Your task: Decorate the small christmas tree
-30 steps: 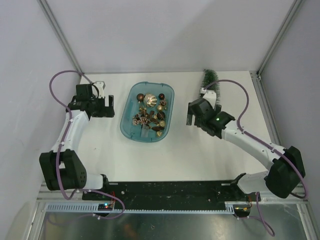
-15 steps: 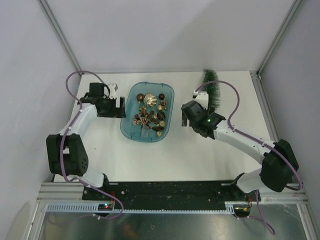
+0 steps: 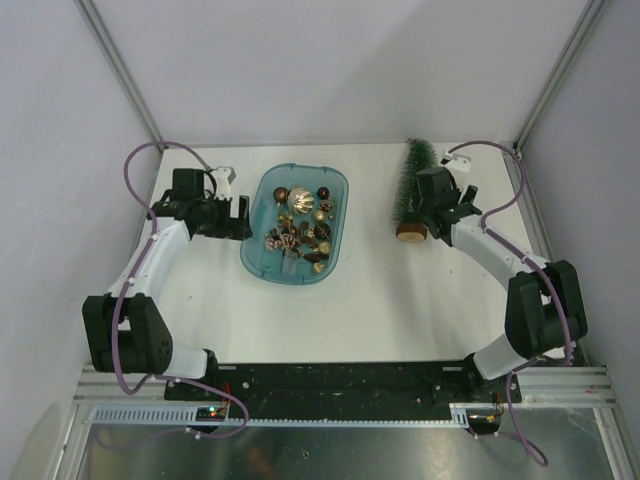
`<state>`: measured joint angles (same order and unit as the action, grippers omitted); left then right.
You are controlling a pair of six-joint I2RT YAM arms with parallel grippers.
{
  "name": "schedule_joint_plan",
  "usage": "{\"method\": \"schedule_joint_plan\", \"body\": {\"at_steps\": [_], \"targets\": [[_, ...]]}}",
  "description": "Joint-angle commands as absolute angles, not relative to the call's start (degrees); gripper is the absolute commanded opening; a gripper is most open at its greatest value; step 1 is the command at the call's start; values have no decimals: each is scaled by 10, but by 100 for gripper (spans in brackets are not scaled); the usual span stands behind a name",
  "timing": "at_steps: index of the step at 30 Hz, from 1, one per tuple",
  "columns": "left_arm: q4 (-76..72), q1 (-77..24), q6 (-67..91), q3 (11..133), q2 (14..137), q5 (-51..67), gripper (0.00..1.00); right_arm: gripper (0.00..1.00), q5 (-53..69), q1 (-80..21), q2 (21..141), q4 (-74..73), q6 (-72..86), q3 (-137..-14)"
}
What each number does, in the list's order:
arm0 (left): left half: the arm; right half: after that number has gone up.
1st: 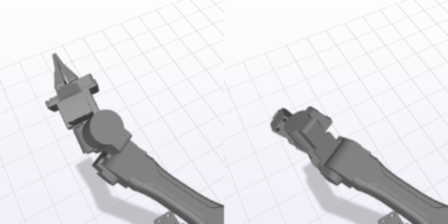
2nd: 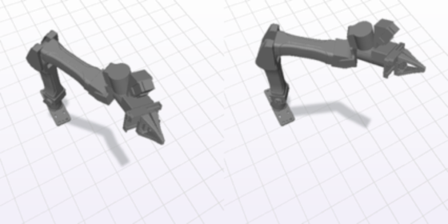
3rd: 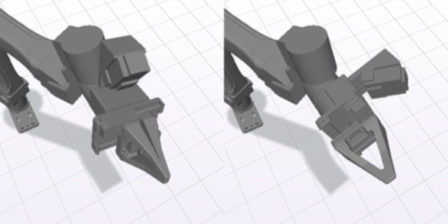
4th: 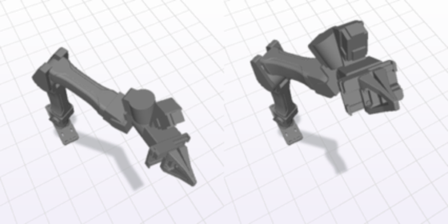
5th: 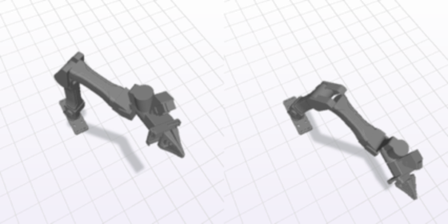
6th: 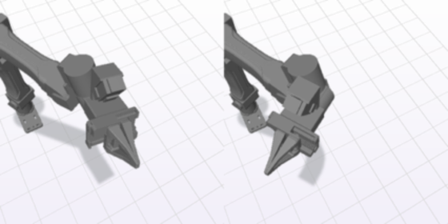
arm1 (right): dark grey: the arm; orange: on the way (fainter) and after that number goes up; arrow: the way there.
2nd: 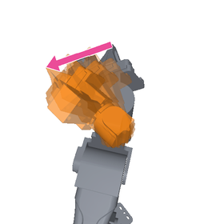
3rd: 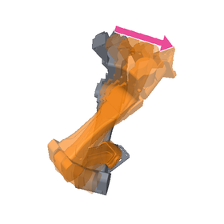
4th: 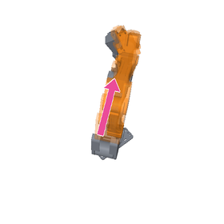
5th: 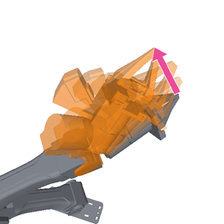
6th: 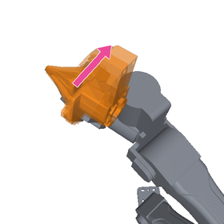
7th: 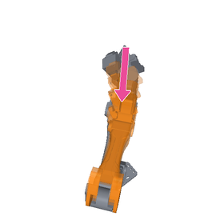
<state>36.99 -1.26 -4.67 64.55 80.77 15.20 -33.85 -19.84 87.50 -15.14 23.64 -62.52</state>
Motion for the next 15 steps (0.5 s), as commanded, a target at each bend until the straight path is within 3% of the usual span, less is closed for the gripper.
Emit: {"method": "schedule_joint_plan", "body": {"at_steps": [1, 15], "targets": [[389, -12, -67, 638, 785, 152, 100, 94, -313, -165, 888, -40, 207, -645], [399, -12, -61, 640, 799, 147, 100, 80, -132, -107, 1021, 108, 210, -668]]}}
